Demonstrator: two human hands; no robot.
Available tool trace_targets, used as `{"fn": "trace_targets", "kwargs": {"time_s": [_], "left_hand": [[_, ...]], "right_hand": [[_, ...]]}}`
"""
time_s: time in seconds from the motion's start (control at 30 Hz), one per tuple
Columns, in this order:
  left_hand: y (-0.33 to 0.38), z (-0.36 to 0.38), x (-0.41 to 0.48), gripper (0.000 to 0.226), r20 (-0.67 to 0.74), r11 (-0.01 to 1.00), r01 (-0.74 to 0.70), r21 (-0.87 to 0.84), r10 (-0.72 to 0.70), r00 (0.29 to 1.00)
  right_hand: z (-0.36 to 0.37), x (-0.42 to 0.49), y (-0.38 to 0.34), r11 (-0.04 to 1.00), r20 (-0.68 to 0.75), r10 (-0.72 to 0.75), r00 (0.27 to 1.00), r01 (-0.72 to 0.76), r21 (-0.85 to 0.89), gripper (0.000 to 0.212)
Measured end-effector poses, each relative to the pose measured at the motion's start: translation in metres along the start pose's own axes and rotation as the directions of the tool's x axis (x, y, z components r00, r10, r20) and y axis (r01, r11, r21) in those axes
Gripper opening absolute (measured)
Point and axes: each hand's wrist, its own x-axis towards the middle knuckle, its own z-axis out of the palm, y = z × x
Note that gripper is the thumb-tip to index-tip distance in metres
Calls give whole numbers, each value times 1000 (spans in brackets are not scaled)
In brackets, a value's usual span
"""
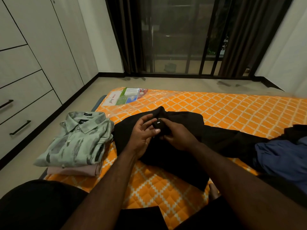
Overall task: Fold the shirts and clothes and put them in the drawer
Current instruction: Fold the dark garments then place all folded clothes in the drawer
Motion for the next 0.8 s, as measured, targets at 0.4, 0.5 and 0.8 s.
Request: {"fn": "trace_targets", "kwargs": {"time_s": [0.4, 0.5, 0.8], "left_hand": [[-38, 4, -7, 67, -20, 865, -2, 503, 14, 1000], [-42, 5, -4, 49, -152, 874, 32, 485, 49, 987], [-23, 7, 4, 24, -384, 996, 11, -84, -42, 923]], "right_hand": [[-12, -1, -5, 963, -148, 120, 982, -79, 257, 37], [-13, 0, -10, 897, 25, 104, 994, -104, 430, 57], [10, -4, 6, 943, -154, 271, 950, -230, 240, 53]]}}
